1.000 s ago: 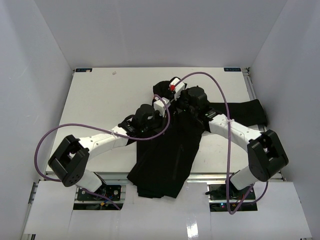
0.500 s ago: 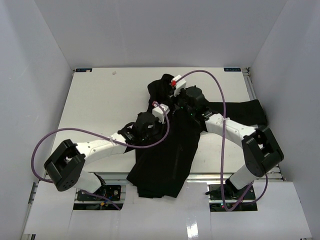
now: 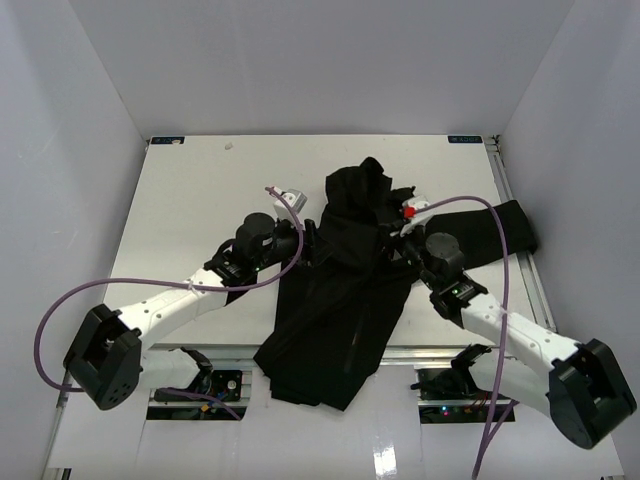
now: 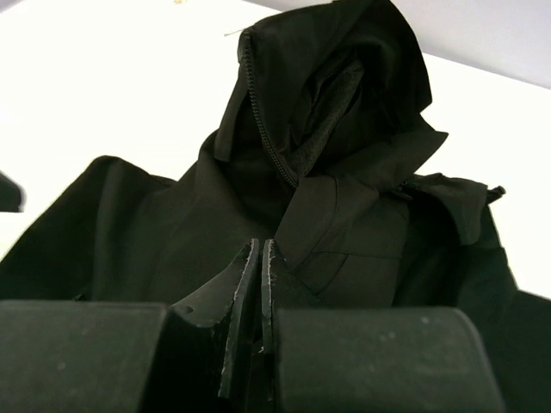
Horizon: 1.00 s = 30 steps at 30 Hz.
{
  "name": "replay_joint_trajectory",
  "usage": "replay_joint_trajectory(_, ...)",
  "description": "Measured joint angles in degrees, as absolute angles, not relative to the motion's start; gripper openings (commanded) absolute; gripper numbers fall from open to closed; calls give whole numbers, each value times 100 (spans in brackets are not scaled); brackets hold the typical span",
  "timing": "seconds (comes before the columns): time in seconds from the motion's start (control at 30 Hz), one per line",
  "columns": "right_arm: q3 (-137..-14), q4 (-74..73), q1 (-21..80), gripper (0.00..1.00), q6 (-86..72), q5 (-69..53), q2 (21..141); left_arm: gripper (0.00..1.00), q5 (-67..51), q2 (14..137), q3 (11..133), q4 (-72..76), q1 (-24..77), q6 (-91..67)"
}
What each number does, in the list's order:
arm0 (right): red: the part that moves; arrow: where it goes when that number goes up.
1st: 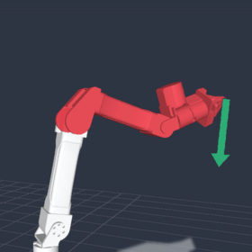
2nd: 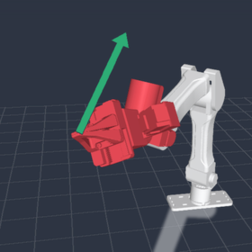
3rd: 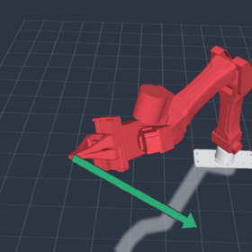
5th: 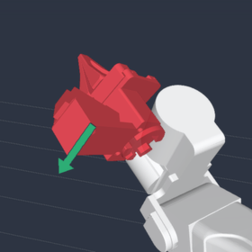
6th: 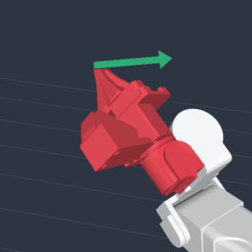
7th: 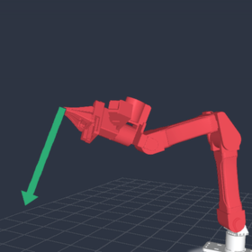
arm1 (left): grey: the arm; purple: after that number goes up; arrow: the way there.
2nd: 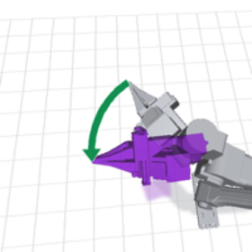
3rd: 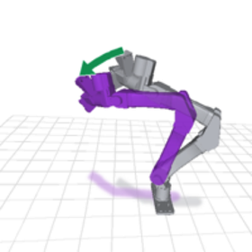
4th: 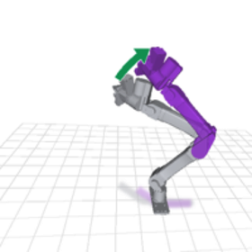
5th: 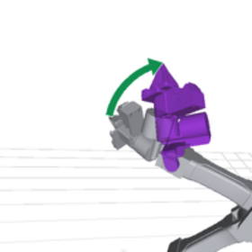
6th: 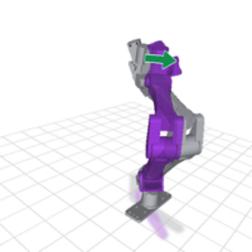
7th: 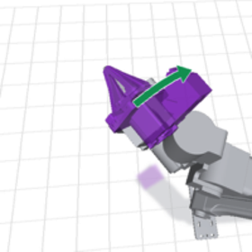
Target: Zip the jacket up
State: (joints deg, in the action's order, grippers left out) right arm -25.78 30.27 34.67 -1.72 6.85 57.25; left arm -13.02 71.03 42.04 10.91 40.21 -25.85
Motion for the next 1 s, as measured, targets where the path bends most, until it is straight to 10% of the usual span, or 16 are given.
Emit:
replay_joint_trajectory(0.33,-1363,3250,3457,8,-1002,692,4561,66,-1935,8439,4530,1385,4012,-2582)
replay_joint_trajectory(0.7,-1041,3372,3466,8,-1137,362,4341,73,-2179,10648,7465,876,3706,-2223)
replay_joint_trajectory(0.77,-1037,3411,3468,8,-1129,333,4362,54,-2288,11032,7772,779,3644,-2175)
replay_joint_trajectory(0.83,-1037,3465,3473,8,-1104,307,4412,7,-2407,11398,8038,623,3609,-2118)
replay_joint_trajectory(1.0,-1039,3598,3493,8,-986,320,4741,0,-2484,11973,8369,373,3611,-1990)
